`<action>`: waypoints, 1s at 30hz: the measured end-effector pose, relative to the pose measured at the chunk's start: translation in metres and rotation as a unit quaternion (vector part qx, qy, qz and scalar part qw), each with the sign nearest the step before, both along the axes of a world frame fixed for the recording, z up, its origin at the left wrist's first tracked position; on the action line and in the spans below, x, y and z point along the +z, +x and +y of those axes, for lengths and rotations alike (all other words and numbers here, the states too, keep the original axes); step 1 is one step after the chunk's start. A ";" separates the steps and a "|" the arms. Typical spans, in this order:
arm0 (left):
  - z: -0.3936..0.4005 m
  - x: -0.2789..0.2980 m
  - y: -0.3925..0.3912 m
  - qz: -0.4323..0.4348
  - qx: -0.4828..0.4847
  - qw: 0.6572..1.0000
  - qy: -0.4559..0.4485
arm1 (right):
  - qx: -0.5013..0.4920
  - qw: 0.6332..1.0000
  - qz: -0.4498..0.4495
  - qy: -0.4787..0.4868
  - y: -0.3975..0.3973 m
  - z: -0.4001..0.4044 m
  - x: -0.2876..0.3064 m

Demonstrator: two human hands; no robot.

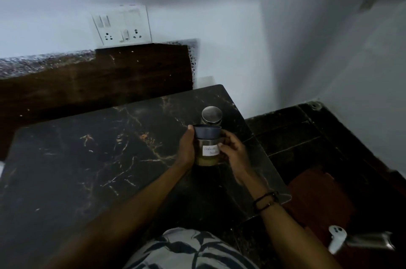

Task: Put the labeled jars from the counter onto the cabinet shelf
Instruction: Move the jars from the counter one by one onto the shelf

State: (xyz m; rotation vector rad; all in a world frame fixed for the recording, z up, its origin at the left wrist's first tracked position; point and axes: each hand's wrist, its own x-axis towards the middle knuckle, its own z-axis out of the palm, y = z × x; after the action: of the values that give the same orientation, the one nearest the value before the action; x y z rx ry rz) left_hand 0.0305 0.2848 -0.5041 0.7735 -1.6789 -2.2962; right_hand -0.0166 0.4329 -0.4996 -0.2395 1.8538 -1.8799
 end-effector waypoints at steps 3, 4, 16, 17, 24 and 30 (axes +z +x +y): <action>-0.012 0.016 -0.008 0.014 0.015 1.000 -0.008 | 0.012 1.000 0.026 -0.003 -0.005 -0.009 0.015; -0.016 0.024 -0.013 0.020 0.015 1.000 -0.009 | 0.011 0.999 0.036 -0.005 -0.009 -0.012 0.022; -0.074 0.251 -0.089 0.251 0.001 0.961 -0.112 | -0.050 0.957 0.251 -0.135 -0.080 -0.075 0.241; -0.077 0.275 -0.090 0.275 -0.003 0.952 -0.133 | -0.055 0.950 0.269 -0.150 -0.085 -0.079 0.262; -0.087 0.409 -0.098 0.355 0.002 0.906 -0.232 | -0.087 0.901 0.342 -0.251 -0.101 -0.098 0.375; -0.091 0.478 -0.112 0.394 0.049 0.892 -0.215 | -0.115 0.867 0.406 -0.266 -0.118 -0.110 0.447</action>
State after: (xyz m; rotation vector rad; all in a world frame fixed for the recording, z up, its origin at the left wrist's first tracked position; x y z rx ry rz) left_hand -0.0813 0.1942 -0.0261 -0.1645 -1.5693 -1.6862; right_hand -0.1345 0.3230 -0.0526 -1.2055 1.8134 -2.7131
